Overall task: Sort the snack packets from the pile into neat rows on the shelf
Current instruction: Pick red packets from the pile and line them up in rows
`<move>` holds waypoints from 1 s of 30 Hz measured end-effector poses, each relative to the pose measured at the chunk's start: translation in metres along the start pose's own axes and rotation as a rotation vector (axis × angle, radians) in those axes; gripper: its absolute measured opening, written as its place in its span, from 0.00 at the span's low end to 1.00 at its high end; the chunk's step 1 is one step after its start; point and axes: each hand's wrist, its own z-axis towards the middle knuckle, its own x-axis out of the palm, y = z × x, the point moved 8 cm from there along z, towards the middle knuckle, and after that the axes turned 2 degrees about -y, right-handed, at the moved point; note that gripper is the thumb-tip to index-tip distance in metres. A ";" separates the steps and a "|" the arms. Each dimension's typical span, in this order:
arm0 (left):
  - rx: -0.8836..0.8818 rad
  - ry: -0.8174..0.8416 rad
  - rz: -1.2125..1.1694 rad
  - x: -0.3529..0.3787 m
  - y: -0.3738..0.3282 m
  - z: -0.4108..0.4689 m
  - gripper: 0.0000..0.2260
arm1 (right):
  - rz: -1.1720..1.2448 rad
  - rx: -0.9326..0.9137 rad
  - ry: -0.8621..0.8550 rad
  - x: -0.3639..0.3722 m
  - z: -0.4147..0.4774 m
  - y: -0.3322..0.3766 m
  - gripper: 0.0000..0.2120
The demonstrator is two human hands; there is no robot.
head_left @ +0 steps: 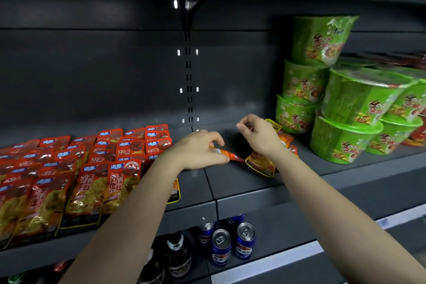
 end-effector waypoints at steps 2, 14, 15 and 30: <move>-0.029 -0.038 0.003 -0.006 0.006 0.003 0.18 | 0.065 0.024 -0.025 -0.003 0.003 -0.001 0.11; -0.074 -0.201 -0.572 -0.015 0.007 0.010 0.19 | 0.555 0.110 0.195 0.015 -0.004 0.009 0.15; -0.064 -0.190 -0.635 -0.013 0.003 0.011 0.19 | 0.583 0.088 0.233 0.016 -0.005 0.013 0.13; -0.006 -0.167 -0.349 0.008 -0.014 0.041 0.25 | 0.912 0.097 0.132 -0.013 0.003 -0.001 0.12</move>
